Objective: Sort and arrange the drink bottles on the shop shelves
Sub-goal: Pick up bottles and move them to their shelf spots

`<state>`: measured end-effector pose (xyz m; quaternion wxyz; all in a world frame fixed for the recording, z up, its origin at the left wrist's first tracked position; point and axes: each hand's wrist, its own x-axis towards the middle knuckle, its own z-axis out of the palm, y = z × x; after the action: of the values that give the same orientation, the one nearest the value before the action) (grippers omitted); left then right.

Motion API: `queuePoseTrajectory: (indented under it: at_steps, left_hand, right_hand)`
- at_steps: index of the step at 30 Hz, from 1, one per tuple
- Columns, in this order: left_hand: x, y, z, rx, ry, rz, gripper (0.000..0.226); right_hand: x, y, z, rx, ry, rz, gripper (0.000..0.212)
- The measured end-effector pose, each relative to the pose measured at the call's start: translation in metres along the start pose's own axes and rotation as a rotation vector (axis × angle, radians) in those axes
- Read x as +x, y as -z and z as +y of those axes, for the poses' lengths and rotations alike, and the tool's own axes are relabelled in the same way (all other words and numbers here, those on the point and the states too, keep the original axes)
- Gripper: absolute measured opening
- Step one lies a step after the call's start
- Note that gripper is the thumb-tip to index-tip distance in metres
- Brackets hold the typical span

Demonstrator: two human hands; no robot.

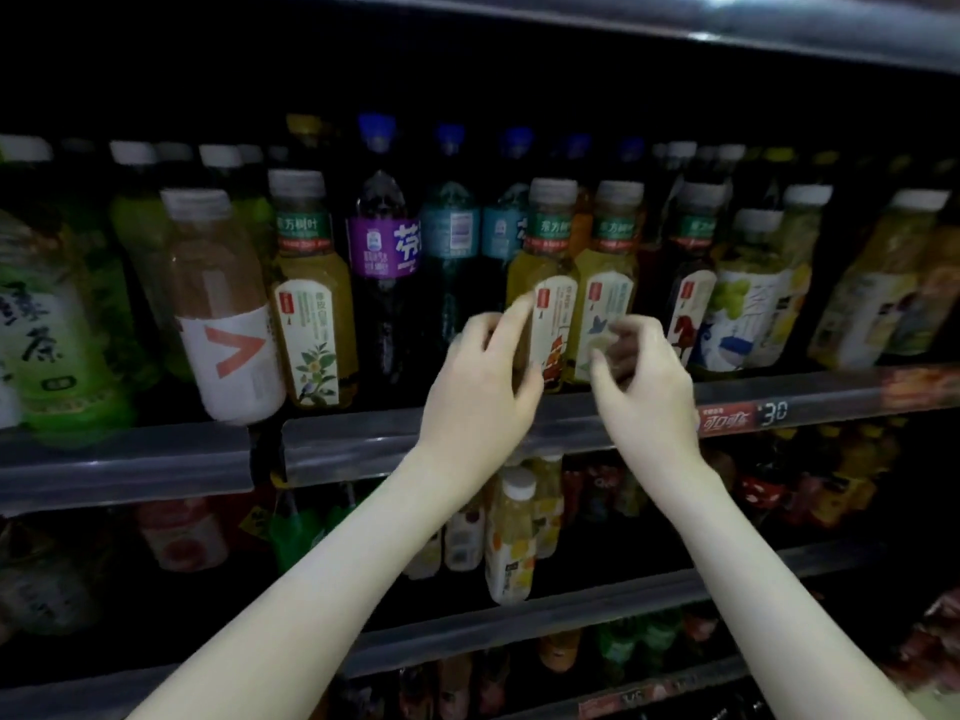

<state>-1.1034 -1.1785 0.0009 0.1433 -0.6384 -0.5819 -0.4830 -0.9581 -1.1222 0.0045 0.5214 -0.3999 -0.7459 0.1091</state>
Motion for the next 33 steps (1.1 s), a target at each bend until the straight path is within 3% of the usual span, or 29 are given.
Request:
queuePoseTrajectory:
  at_steps: [6, 14, 25, 30, 33]
  left_hand:
    - [0.048, -0.036, -0.002, -0.052, 0.221, -0.131, 0.091]
    - [0.053, -0.056, -0.003, -0.074, 0.382, -0.133, 0.107]
    - [0.034, -0.032, 0.003, -0.279, 0.299, 0.097, 0.105]
    - [0.017, 0.010, 0.018, -0.359, 0.142, 0.274, 0.100]
    - [-0.010, 0.037, 0.026, -0.321, 0.155, 0.344, 0.100]
  right_hand:
    - [0.040, -0.004, 0.015, 0.008, -0.035, 0.036, 0.058]
    - [0.062, -0.021, 0.026, -0.004, -0.086, -0.043, 0.076]
    - [0.071, -0.038, 0.034, 0.203, -0.214, -0.091, 0.093]
    - [0.047, -0.031, 0.031, 0.344, -0.068, 0.046, 0.087]
    - [0.030, -0.021, 0.018, 0.341, 0.108, 0.217, 0.091]
